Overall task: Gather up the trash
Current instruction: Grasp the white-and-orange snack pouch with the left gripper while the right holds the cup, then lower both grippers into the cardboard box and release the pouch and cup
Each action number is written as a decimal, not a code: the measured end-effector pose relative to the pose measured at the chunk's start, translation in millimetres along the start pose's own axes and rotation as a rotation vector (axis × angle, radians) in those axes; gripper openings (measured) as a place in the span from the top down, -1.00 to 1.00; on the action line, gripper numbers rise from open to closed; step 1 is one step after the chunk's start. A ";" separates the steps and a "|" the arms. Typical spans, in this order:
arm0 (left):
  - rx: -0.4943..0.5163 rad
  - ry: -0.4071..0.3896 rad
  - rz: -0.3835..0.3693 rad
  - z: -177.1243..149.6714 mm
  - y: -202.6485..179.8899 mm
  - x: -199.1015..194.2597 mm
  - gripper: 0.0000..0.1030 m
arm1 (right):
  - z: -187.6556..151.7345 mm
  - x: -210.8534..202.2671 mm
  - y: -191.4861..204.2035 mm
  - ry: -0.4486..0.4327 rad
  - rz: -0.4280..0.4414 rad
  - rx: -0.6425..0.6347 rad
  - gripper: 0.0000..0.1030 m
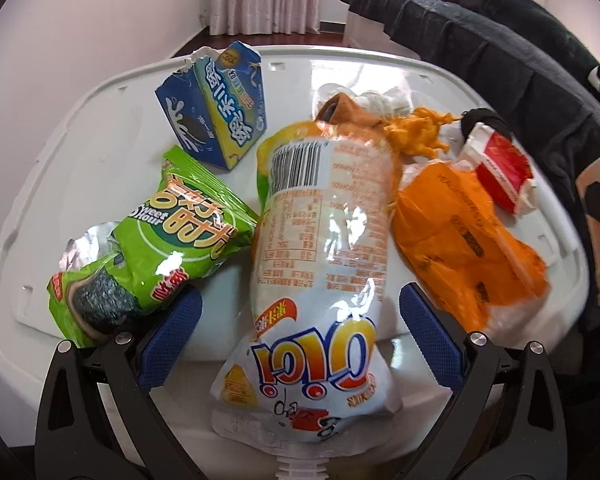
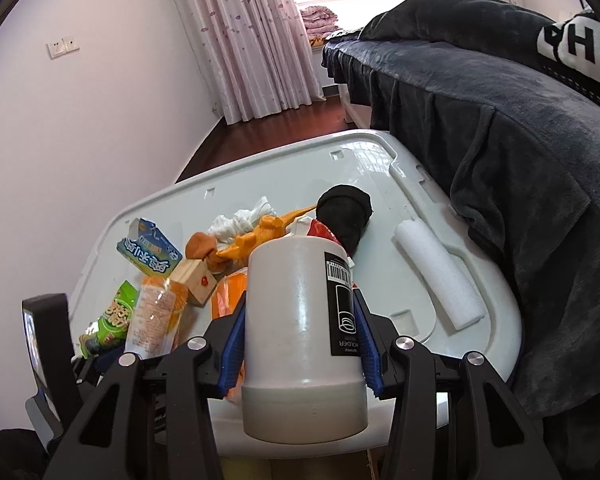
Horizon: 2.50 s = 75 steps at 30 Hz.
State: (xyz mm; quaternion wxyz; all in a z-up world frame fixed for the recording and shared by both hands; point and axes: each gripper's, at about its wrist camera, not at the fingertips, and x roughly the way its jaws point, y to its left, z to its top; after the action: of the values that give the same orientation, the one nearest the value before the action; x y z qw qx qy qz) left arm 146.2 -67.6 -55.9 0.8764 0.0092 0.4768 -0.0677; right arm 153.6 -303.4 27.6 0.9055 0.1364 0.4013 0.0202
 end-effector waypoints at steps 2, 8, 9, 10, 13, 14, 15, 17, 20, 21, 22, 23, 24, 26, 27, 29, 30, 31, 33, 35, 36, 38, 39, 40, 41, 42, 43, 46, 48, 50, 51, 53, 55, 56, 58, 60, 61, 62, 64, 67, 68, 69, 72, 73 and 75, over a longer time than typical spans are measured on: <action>0.025 0.001 0.033 -0.4 -4.3 2.1 -0.86 | -0.8 -0.5 1.2 -0.001 -0.001 -0.004 0.08; 0.007 -0.023 0.050 -3.6 -3.7 1.3 -0.81 | -2.2 -0.1 1.4 0.003 0.000 -0.004 0.08; 0.000 -0.026 0.056 -3.2 -3.7 0.8 -0.73 | -2.5 0.2 1.2 0.005 0.001 -0.003 0.08; -0.006 -0.034 0.064 -3.0 -3.2 -0.4 -0.43 | -2.5 0.2 1.5 0.006 0.003 -0.003 0.08; -0.023 -0.044 0.075 0.5 1.4 -4.1 -0.01 | -2.5 -0.1 2.7 0.005 0.005 -0.006 0.08; -0.025 -0.044 0.079 1.2 2.6 -4.9 0.01 | -2.5 0.0 3.0 0.005 0.007 -0.006 0.08; -0.025 -0.047 0.083 1.1 2.9 -5.5 0.06 | -2.5 0.1 3.1 0.006 0.009 -0.006 0.08; -0.024 -0.060 0.096 -1.0 4.1 -7.2 0.16 | -3.2 0.2 3.8 0.007 0.010 -0.007 0.08; -0.043 -0.072 0.098 -2.8 7.6 -10.7 0.29 | -3.9 0.9 5.5 0.009 0.012 -0.013 0.08; -0.052 -0.076 0.097 -3.5 9.2 -12.8 0.31 | -4.3 1.1 5.9 0.010 0.012 -0.014 0.08; -0.054 -0.083 0.100 -4.6 9.3 -15.4 0.32 | -4.5 1.7 6.5 0.011 0.012 -0.017 0.08; -0.045 -0.097 0.109 -7.6 9.1 -19.9 0.32 | -4.7 1.9 7.2 0.011 0.012 -0.020 0.08; -0.032 -0.109 0.117 -8.7 7.1 -23.5 0.33 | -5.0 2.1 7.9 0.011 0.011 -0.022 0.08; 0.001 -0.146 0.121 -10.0 0.0 -33.4 0.34 | -5.6 3.1 9.8 0.011 0.006 -0.029 0.08; 0.017 -0.161 0.122 -9.8 -3.4 -37.2 0.34 | -5.8 3.4 10.0 0.011 0.005 -0.030 0.08; 0.040 -0.185 0.118 -10.3 -9.5 -43.8 0.34 | -6.2 3.8 9.8 0.011 0.004 -0.028 0.08; 0.045 -0.190 0.109 -8.6 -11.8 -44.6 0.34 | -6.2 4.3 9.6 0.011 0.002 -0.027 0.08; 0.043 -0.190 0.107 -8.4 -12.2 -46.2 0.34 | -6.2 4.2 8.8 0.011 0.000 -0.025 0.08; 0.032 -0.204 0.097 -8.3 -11.4 -52.9 0.34 | -6.2 4.0 7.9 0.011 0.001 -0.020 0.08; 0.054 -0.243 0.108 -8.8 -14.4 -68.1 0.34 | -5.5 2.2 8.0 0.004 0.003 -0.020 0.08; 0.077 -0.265 0.117 -8.8 -17.6 -77.5 0.34 | -5.8 0.7 8.6 -0.001 0.004 -0.022 0.08; 0.093 -0.298 0.127 -11.2 -20.3 -93.0 0.34 | -6.3 -2.1 9.5 -0.010 0.008 -0.026 0.08; 0.091 -0.308 0.122 -12.7 -19.6 -99.7 0.34 | -7.0 -3.1 9.3 -0.012 0.010 -0.027 0.08; 0.086 -0.314 0.119 -15.5 -18.5 -106.5 0.34 | -8.2 -4.6 9.3 -0.013 0.011 -0.028 0.08; 0.078 -0.319 0.119 -18.9 -16.3 -114.5 0.34 | -9.7 -6.1 9.2 -0.014 0.012 -0.027 0.08; 0.073 -0.321 0.118 -22.3 -13.8 -120.0 0.34 | -12.2 -8.8 9.0 -0.015 0.018 -0.024 0.08; 0.070 -0.322 0.120 -26.7 -11.8 -125.5 0.34 | -14.3 -11.6 9.5 -0.018 0.023 -0.024 0.08; 0.074 -0.323 0.130 -46.0 -5.9 -141.9 0.34 | -25.3 -25.6 15.3 -0.037 0.034 -0.051 0.08; 0.080 -0.310 0.134 -58.4 -3.6 -147.8 0.34 | -34.8 -33.4 21.1 -0.047 0.033 -0.083 0.08; 0.082 -0.287 0.135 -74.2 1.1 -152.7 0.34 | -48.7 -41.8 27.6 -0.048 0.039 -0.113 0.08; 0.082 -0.269 0.133 -83.9 4.8 -155.7 0.34 | -55.4 -45.3 29.6 -0.044 0.044 -0.121 0.08; 0.072 -0.228 0.128 -100.5 12.4 -159.2 0.34 | -74.5 -55.6 33.9 -0.032 0.060 -0.128 0.08; 0.058 -0.184 0.117 -115.4 19.5 -161.3 0.34 | -97.7 -65.8 39.2 -0.012 0.074 -0.148 0.08; 0.045 -0.151 0.108 -124.0 24.2 -161.1 0.34 | -108.1 -68.8 41.3 0.001 0.079 -0.158 0.08; 0.021 -0.095 0.087 -137.3 31.1 -157.4 0.34 | -132.3 -72.7 47.1 0.051 0.092 -0.182 0.08; 0.017 -0.036 0.077 -152.5 34.7 -148.5 0.34 | -151.1 -72.3 52.7 0.103 0.098 -0.202 0.08; 0.023 -0.012 0.080 -161.0 34.7 -143.6 0.34 | -159.8 -70.6 55.5 0.134 0.100 -0.211 0.08; 0.025 0.040 0.069 -169.6 34.4 -131.8 0.34 | -165.6 -69.4 57.9 0.155 0.102 -0.214 0.08; 0.016 0.121 0.046 -176.6 36.2 -115.3 0.34 | -170.6 -63.5 61.8 0.185 0.100 -0.222 0.08; 0.009 0.234 0.050 -189.1 40.2 -87.3 0.34 | -173.5 -58.1 65.7 0.194 0.072 -0.240 0.08; 0.002 0.258 0.050 -190.9 41.7 -79.9 0.34 | -174.4 -55.2 65.6 0.202 0.062 -0.241 0.08; -0.004 0.273 0.052 -191.7 42.6 -74.9 0.34 | -176.1 -51.2 64.9 0.212 0.053 -0.241 0.08; -0.006 0.298 0.052 -193.4 42.3 -65.9 0.34 | -180.1 -37.6 60.9 0.261 0.028 -0.232 0.08; 0.001 0.301 0.054 -194.1 40.8 -64.9 0.33 | -181.2 -33.8 59.2 0.278 0.023 -0.226 0.08; 0.013 0.300 0.055 -192.8 37.8 -63.9 0.33 | -182.6 -31.9 58.1 0.292 0.021 -0.220 0.08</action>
State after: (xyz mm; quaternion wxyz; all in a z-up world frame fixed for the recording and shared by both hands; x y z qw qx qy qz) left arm -44.1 -7.6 -109.4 0.7968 0.0379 0.6014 -0.0445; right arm 2.5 -209.9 -51.0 0.8468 0.0364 0.5224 0.0931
